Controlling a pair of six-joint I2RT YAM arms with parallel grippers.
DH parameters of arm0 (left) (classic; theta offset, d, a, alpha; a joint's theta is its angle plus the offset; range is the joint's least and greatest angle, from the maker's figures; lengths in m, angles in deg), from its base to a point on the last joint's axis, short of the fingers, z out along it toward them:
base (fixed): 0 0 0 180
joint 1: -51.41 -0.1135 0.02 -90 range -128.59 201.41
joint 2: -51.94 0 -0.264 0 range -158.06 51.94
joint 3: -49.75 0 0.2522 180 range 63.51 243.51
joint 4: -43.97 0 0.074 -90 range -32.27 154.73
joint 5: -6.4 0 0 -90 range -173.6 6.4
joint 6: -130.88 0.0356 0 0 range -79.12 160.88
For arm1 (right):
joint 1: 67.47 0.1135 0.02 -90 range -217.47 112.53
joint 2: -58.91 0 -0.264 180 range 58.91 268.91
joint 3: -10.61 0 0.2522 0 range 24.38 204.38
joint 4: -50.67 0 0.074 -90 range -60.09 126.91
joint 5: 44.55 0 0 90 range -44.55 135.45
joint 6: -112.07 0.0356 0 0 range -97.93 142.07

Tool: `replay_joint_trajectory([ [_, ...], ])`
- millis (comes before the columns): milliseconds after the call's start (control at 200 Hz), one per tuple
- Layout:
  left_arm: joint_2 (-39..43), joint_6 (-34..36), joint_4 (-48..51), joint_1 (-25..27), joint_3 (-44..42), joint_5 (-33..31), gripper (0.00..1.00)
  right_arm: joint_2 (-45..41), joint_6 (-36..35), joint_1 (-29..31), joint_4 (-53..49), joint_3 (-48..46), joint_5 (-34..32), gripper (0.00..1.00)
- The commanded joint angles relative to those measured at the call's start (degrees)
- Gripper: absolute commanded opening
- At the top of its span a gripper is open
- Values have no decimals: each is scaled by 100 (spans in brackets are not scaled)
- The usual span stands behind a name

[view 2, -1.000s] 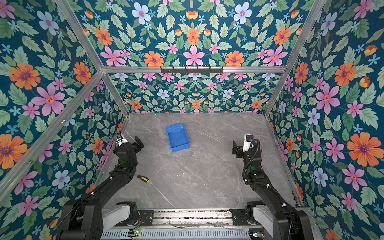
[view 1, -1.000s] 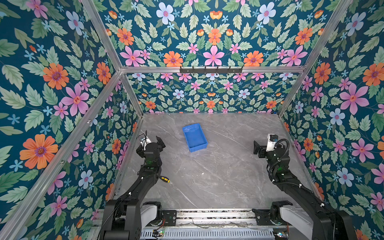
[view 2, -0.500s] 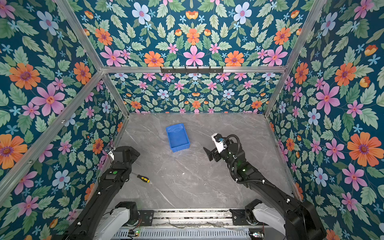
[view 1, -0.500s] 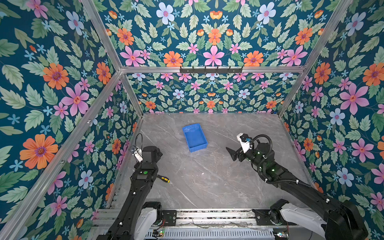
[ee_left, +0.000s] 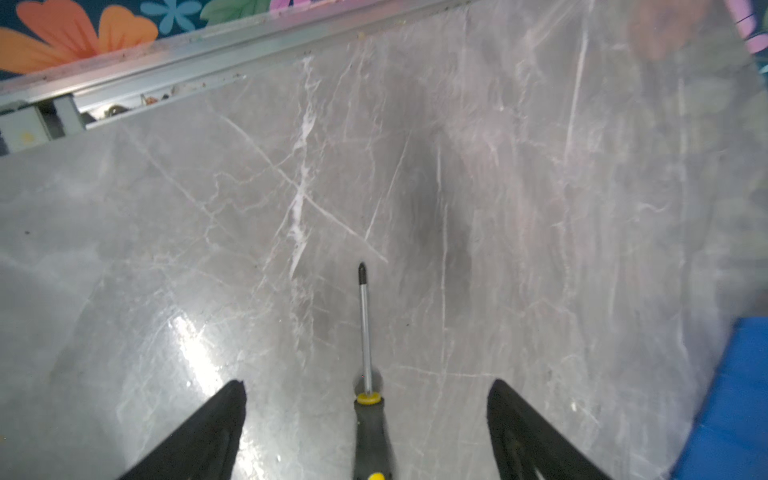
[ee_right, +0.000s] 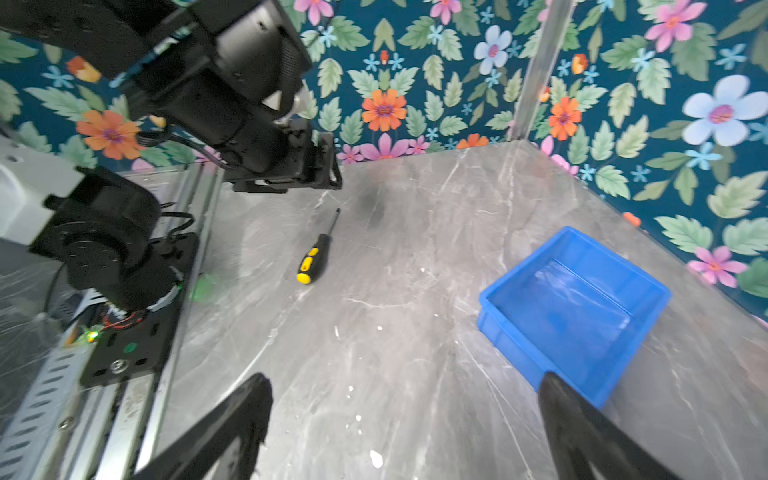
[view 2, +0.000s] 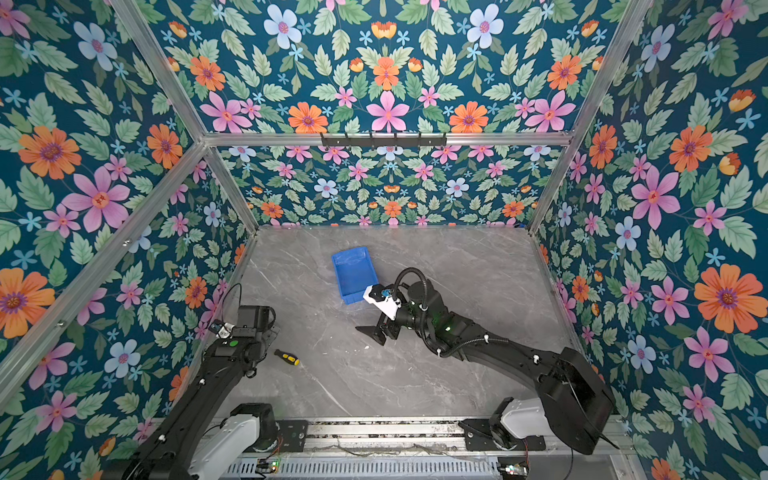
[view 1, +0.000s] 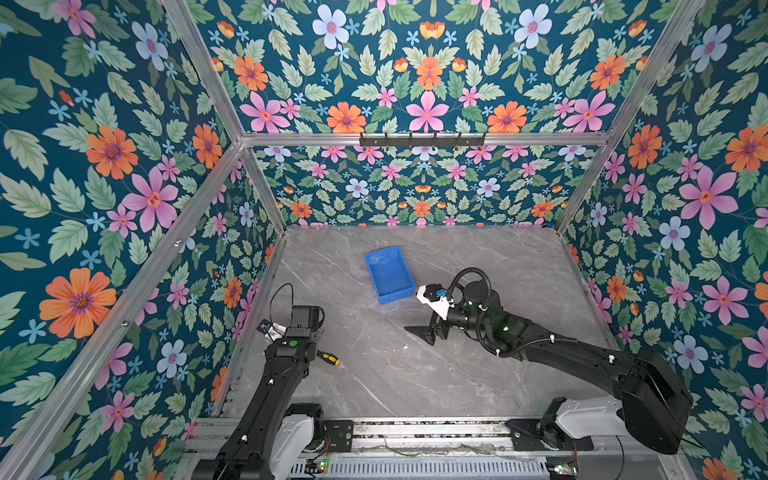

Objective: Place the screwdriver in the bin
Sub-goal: 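Lower the left gripper onto the yellow-handled screwdriver while the right arm reaches toward the bin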

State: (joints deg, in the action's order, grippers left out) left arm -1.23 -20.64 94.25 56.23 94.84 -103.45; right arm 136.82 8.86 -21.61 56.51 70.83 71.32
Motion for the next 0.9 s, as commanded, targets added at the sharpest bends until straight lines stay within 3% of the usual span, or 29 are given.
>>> replay_joint_trajectory([
  [0,-327,-133,163,1,25,238,88,151,-138,81,98,145,453,99],
  [370,-1199,82,-195,1,40,835,85,596,-212,298,-4,466,812,99],
  [895,-1828,-69,-408,1,-72,880,61,855,-138,335,141,557,1027,99],
])
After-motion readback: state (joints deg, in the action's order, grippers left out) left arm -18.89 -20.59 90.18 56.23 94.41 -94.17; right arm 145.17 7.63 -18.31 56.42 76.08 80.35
